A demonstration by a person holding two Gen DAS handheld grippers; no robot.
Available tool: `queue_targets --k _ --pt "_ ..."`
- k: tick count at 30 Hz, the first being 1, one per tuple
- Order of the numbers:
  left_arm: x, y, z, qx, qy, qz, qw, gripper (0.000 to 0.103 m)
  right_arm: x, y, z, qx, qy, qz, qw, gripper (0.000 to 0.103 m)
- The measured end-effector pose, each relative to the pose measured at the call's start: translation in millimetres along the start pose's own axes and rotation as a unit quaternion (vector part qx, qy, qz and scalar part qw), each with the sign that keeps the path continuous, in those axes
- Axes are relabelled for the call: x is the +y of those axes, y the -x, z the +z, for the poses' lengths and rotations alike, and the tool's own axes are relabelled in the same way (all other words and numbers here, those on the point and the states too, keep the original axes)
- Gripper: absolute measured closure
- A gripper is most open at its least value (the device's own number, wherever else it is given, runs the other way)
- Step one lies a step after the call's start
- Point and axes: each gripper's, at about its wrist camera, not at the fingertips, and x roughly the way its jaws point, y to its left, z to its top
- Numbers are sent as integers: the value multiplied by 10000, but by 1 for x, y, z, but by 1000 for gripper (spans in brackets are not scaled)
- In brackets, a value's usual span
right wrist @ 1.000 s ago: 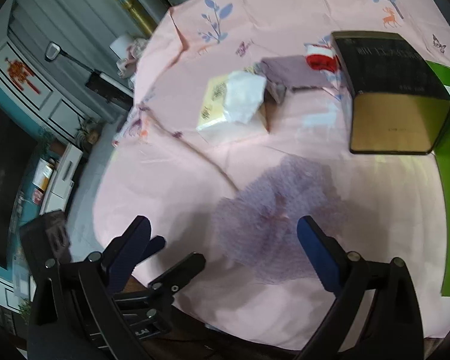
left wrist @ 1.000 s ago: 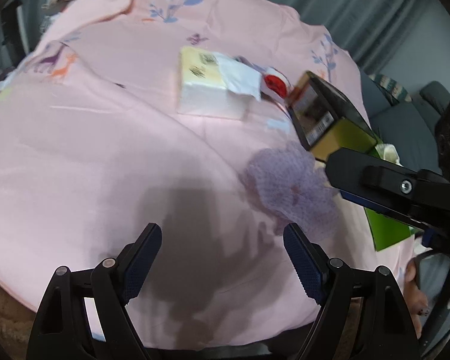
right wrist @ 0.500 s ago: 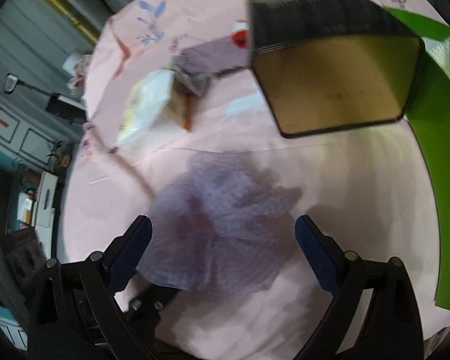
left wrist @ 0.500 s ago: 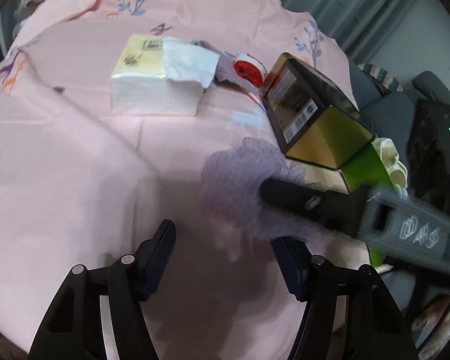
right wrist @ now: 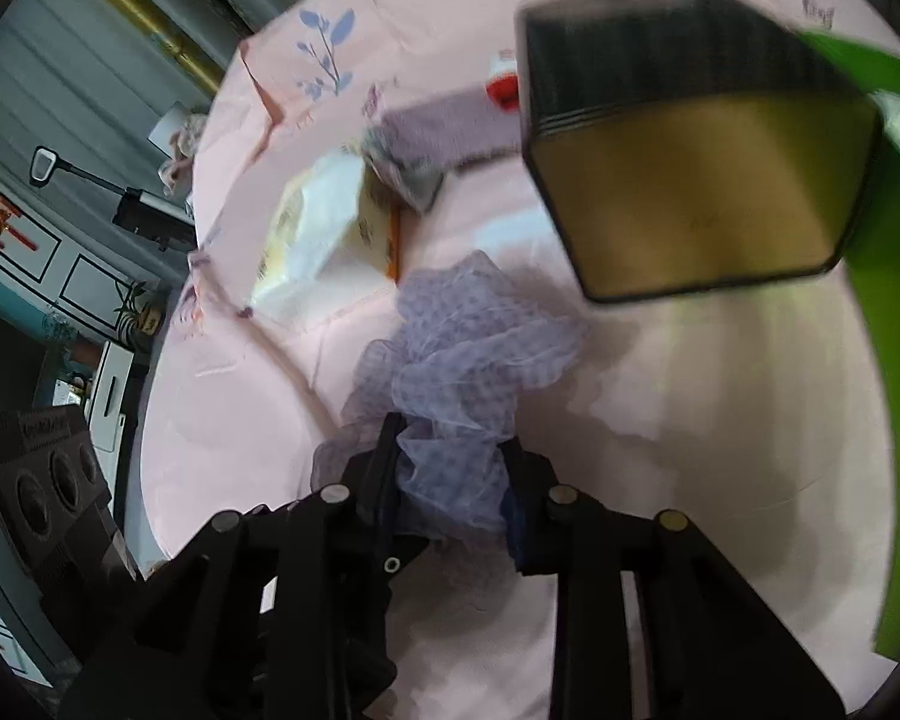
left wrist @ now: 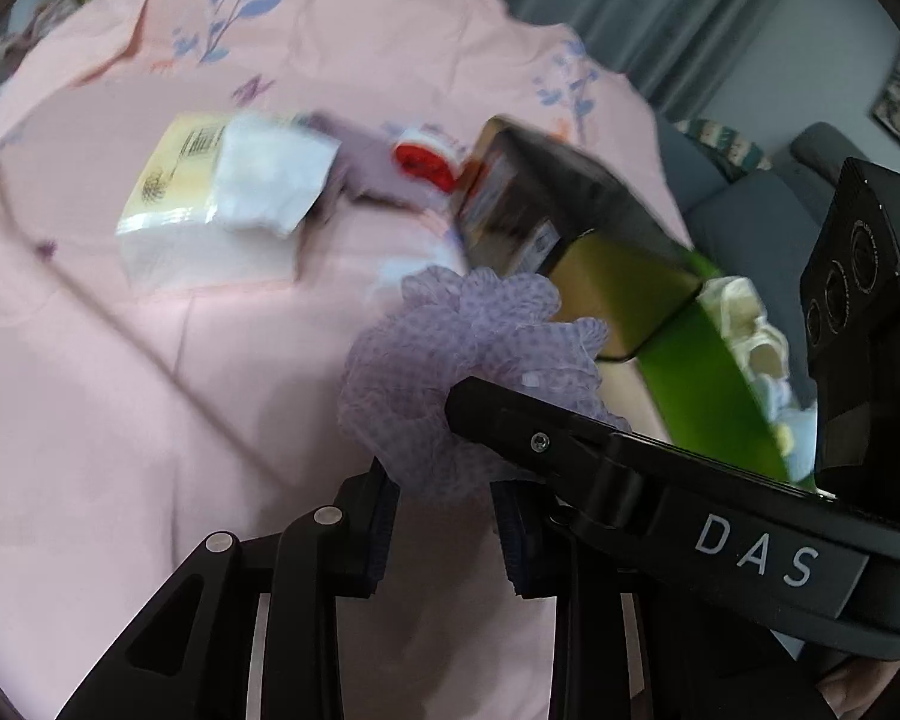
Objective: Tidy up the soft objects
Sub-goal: 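Grasp the purple mesh bath puff with the right gripper, then carry the bath puff into the green box and open the right gripper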
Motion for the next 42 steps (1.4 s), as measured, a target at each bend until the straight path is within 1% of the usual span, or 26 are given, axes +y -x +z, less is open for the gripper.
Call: queue_targets --k 5,11,17,20,23,25,28,32,34,38,42 --pt "-25 16 14 -342 -336 -220 9986 73 1 36 7 -555 98 -14 9984 75" --pt "-59 22 29 -521 -653 -565 9949 73 -7 78 13 -1140 94 -230 9932 75" --pt "-98 16 42 -582 -1064 -823 9892 73 -31 115 19 -1669 -177 -412 9849 75" --pt "-118 9 47 -533 -1222 -1027 9857 73 -44 134 20 -1922 -302 -613 9790 75" --pt "-138 1 50 -524 -1391 -1167 9820 73 -59 148 20 -2146 -480 -686 9731 75" --pt "-151 -7 50 -451 -1492 -1245 9799 73 -71 156 20 -2276 -625 -766 9687 74" --pt "-168 -24 51 -257 -1597 -1362 9774 73 -89 162 19 -2340 -880 -962 9634 74" --pt "-186 -40 49 -105 -1732 -1452 9741 73 -109 168 15 -2404 -1130 -1312 9551 74" --pt "-194 -50 48 25 -1753 -1498 9730 73 -122 169 16 -2408 -1291 -1400 9517 74" --pt "-203 -64 44 202 -1825 -1466 9720 73 -140 166 14 -2328 -1490 -1606 9475 74" --pt "-209 -76 40 358 -1859 -1392 9720 73 -154 161 12 -2216 -1753 -1674 9445 74"
